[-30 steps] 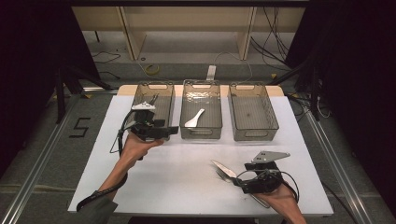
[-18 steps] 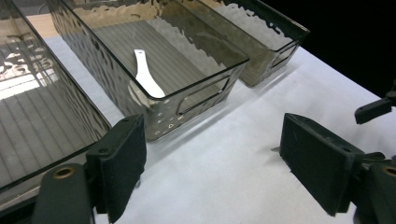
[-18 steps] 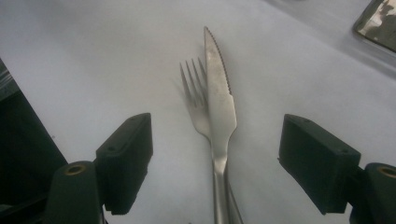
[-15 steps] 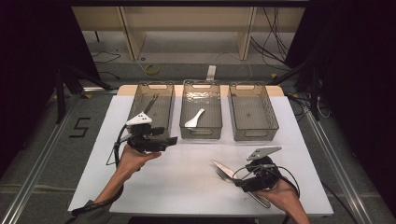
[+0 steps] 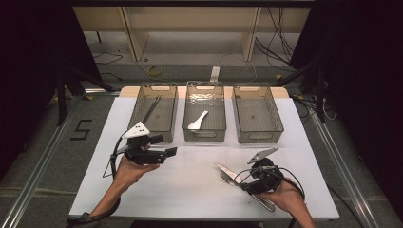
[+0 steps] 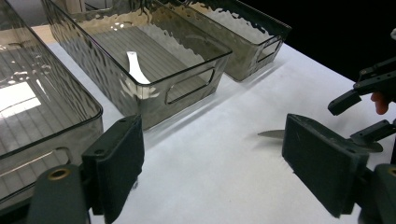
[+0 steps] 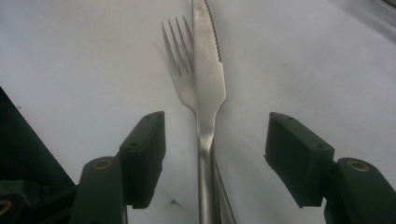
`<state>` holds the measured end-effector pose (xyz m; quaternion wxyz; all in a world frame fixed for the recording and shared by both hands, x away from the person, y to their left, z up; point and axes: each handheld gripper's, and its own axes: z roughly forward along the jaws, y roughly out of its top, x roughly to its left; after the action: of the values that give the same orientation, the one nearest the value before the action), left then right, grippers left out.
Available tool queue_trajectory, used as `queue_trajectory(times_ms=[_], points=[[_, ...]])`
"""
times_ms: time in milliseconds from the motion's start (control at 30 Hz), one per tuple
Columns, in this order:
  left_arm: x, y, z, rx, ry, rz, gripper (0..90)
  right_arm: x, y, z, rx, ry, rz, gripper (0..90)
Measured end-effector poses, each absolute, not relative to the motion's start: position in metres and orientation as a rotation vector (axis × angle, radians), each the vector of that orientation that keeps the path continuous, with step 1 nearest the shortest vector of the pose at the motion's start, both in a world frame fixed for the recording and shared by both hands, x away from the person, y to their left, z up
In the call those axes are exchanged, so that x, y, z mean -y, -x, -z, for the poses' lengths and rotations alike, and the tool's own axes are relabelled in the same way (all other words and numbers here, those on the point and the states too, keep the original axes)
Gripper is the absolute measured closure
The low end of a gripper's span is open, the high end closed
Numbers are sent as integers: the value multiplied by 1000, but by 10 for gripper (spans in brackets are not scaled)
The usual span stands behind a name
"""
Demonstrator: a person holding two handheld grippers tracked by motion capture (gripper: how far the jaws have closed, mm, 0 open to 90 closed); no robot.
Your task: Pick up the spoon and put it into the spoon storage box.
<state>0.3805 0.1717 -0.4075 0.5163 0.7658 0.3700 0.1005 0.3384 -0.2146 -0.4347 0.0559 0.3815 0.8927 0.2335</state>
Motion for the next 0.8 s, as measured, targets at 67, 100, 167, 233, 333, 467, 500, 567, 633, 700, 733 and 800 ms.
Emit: queue_trajectory(times_ms=[67, 100, 167, 233, 333, 467, 500, 567, 633, 700, 733, 800], points=[[-175, -377, 407, -881, -1843, -258, 200, 213, -339, 437, -2719, -1159, -697, 419], [-176, -375, 408, -880, -1846, -265, 199, 213, -339, 438, -2724, -1153, -691, 426], [-180, -370, 408, -883, -1835, -276, 199, 212, -339, 440, -2736, -1157, -677, 436], [-183, -368, 409, -887, -1832, -277, 198, 211, -339, 441, -2742, -1158, -668, 447], [-186, -364, 411, -894, -1829, -264, 190, 210, -339, 444, -2755, -1153, -659, 463], [-187, -361, 412, -883, -1831, -258, 187, 209, -338, 445, -2765, -1144, -637, 474], [-187, -360, 412, -879, -1829, -256, 185, 210, -337, 446, -2765, -1142, -636, 480], [-187, -358, 414, -875, -1829, -244, 179, 210, -336, 445, -2764, -1148, -633, 488], [-186, -357, 414, -868, -1837, -249, 175, 211, -336, 445, -2758, -1151, -632, 498], [-185, -355, 414, -864, -1833, -252, 173, 213, -335, 445, -2766, -1146, -633, 507], [-185, -355, 414, -860, -1835, -252, 173, 213, -335, 446, -2765, -1152, -629, 509], [-185, -353, 414, -860, -1834, -250, 172, 213, -335, 447, -2772, -1146, -619, 511]])
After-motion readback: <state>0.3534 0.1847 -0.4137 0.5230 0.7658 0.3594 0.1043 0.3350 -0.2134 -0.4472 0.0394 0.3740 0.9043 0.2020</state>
